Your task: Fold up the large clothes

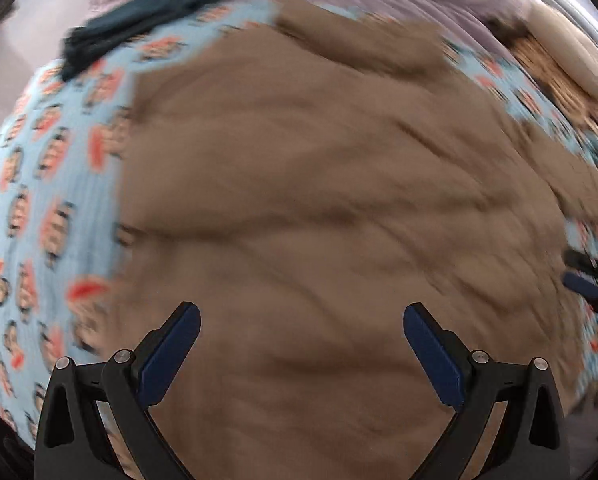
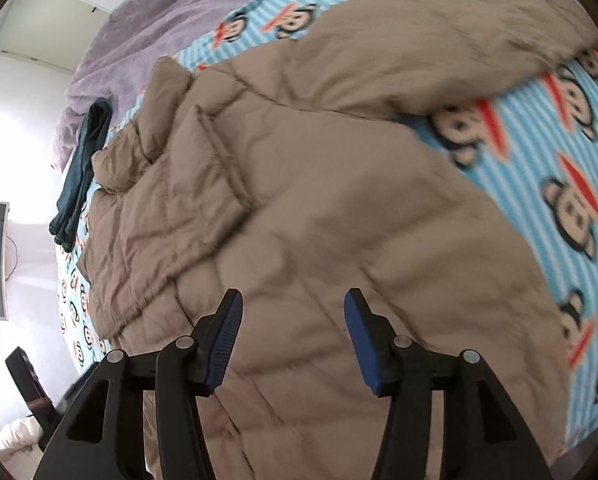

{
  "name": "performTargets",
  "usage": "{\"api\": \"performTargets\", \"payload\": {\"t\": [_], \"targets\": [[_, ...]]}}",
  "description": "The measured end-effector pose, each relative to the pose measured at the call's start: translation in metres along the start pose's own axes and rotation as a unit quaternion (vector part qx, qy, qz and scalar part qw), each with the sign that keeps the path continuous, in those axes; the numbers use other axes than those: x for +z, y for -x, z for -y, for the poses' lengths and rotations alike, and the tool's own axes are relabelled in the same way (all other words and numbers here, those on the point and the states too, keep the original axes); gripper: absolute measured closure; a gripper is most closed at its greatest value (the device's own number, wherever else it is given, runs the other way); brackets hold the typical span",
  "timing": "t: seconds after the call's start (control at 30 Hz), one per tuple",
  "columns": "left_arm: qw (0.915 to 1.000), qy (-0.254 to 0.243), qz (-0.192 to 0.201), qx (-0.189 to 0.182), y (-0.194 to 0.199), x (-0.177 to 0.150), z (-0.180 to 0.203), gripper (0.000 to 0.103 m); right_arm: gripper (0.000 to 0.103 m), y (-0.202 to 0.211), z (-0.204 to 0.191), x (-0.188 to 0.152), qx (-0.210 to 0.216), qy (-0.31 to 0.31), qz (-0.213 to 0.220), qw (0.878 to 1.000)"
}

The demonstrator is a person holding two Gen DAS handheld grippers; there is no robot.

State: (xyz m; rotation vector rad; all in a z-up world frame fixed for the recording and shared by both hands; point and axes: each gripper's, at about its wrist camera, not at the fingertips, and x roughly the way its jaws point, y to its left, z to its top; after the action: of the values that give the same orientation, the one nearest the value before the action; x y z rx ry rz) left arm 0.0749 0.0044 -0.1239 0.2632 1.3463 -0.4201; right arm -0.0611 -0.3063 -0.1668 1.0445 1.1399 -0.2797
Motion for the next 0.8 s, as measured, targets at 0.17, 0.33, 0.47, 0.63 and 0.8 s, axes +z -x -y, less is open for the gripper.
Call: {"api": "performTargets", "payload": {"t": [0.17,0.33,0.47,0.63,0.8], "targets": [[0.9975,-0.053,-0.039,-0.024,-0.010,-0.029,0.065,0.001,0.031,0.017,0.039,-0.016,0.001,-0.023,-0.004,1.000],[0.9945,-0.077,-0.066,-0.026,-0.016,-0.041,0.103,0.001,0.021,0.029,0.070,-0.020,0.007,-0.033,-0.007,0.999],[0.9927,-0.095,-0.072,-0.021,-0.017,-0.044,0.131,0.001,0.021,0.034,0.088,-0.018,0.010,-0.041,-0.013,0.999],[0.9919,-0.103,-0.070,-0.023,-0.017,-0.053,0.161,0.001,0.021,0.041,0.105,-0.010,0.017,-0.041,-0.015,0.999],[0.9904,-0.115,-0.073,-0.023,-0.012,-0.058,0.177,0.001,0.018,0.044,0.119,-0.001,0.027,-0.044,-0.017,0.999]]}}
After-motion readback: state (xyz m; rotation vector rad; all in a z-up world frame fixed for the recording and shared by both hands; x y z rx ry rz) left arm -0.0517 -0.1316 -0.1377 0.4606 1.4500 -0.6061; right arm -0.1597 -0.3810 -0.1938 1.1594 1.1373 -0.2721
